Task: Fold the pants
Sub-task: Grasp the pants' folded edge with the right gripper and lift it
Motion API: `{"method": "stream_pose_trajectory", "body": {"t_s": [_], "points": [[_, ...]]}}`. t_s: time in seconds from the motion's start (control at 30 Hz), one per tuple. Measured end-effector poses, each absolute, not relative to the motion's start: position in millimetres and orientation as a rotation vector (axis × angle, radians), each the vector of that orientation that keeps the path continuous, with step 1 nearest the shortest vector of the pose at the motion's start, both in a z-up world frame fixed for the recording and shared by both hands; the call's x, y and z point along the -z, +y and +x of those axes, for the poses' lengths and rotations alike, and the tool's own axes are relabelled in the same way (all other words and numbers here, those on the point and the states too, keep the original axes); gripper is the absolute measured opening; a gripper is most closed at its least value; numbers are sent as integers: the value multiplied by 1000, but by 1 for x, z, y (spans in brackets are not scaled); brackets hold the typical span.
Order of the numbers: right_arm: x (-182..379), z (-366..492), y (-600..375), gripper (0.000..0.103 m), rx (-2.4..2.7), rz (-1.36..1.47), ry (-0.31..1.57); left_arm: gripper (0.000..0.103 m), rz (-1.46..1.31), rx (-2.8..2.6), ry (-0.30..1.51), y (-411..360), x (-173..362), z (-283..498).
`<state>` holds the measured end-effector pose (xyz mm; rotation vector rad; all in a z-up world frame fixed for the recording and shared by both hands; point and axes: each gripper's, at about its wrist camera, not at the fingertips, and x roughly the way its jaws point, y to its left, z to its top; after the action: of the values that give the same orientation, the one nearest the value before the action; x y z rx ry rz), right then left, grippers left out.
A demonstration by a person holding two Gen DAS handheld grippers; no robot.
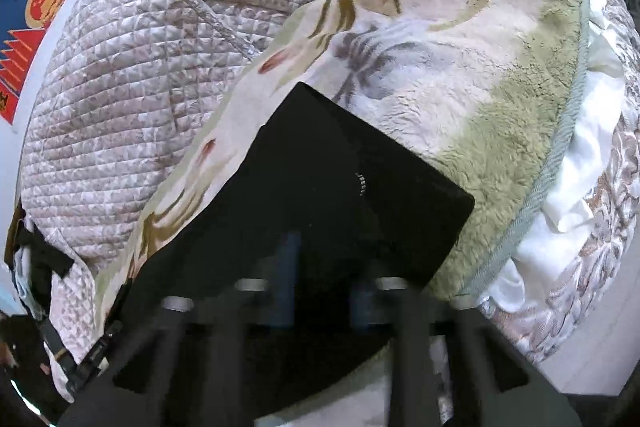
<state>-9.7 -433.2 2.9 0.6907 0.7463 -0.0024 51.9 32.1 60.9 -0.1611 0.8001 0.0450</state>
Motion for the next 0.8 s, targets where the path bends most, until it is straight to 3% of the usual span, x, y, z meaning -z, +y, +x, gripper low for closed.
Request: {"method": "stream_pose_trajectory", "body": {"t_s": [0.23,0.33,0.5,0.8], "points": [[-57,-14,-435,8,-126,672,609,7,-328,-172,608,71,-115,-37],[-55,-11,-447,8,-74,650,636,7,-364,-212,658,78,-96,-70],[-7,0,-466,8,19,675,823,7,-478,-234,829,92,-43,-87],[-17,1,-461,9,24,620,821,5,-470,-244,768,97,-56,-102]]}}
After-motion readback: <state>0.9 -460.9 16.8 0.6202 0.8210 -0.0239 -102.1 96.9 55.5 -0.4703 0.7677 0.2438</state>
